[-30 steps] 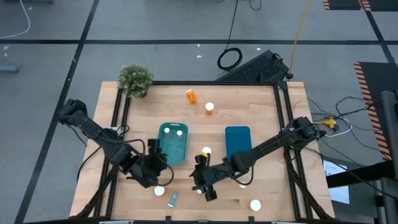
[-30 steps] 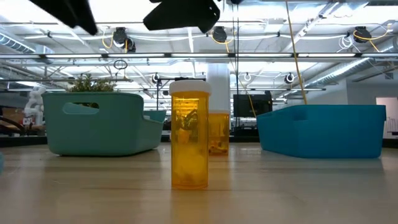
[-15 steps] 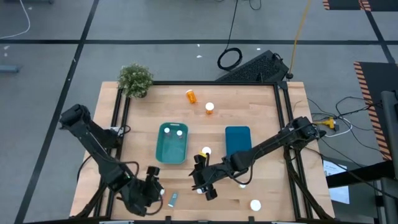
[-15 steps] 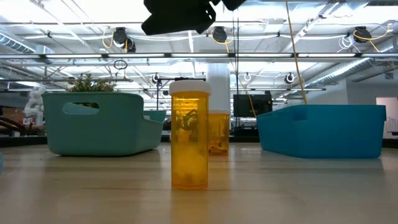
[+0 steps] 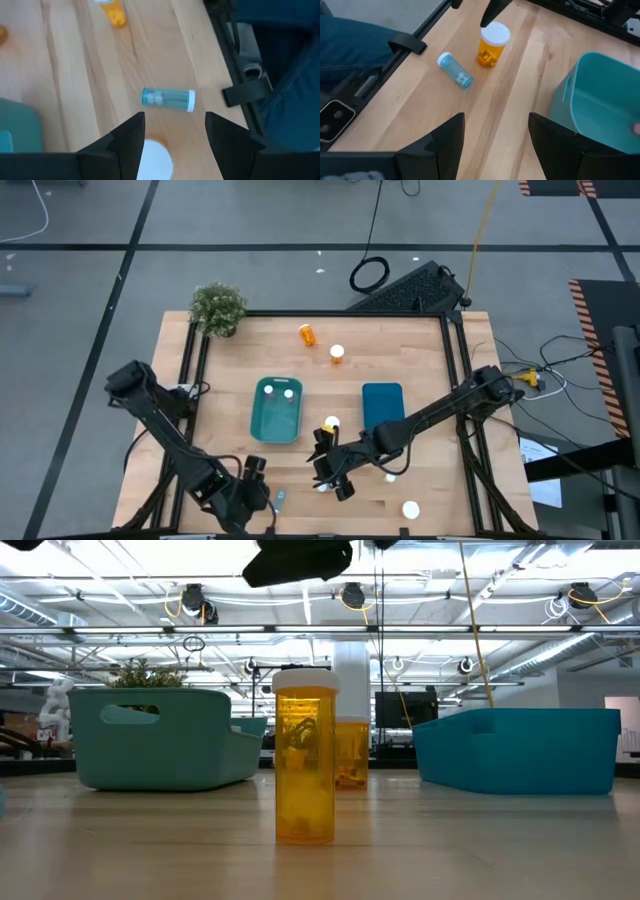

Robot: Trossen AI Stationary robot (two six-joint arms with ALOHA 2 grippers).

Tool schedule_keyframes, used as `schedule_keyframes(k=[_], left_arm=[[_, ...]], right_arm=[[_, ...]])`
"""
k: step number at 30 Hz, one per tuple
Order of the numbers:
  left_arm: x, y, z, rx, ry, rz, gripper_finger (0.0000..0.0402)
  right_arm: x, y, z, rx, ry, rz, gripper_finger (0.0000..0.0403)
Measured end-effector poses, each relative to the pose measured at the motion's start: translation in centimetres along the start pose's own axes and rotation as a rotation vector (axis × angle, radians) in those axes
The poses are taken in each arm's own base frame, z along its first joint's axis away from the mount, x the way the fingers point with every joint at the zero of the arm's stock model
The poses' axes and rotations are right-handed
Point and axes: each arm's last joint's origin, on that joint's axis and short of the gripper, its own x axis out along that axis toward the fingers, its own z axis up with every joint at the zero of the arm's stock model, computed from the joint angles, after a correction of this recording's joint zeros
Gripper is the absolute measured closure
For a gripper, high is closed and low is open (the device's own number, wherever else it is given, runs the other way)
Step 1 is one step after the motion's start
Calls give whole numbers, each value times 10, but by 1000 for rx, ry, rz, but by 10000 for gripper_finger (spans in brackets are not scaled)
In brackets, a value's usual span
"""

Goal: Pick and place medicine bottles into bin by pill shape (circle, oval)
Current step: Adjust the bottom left large orange pill bottle

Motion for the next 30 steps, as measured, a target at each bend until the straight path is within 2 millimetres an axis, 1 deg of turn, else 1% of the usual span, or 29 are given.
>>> schedule_keyframes(k=[5, 12, 30], left_arm=[[15, 0, -4, 16, 47, 30, 190], [27, 3, -15, 52, 150, 116, 190], [24, 13, -27, 16, 263, 239, 190]], right_arm=[[-6, -1, 3, 1, -11, -1, 190], [-6, -1, 1, 19, 9, 1, 190], [-6, -1, 1, 32, 13, 1, 190]])
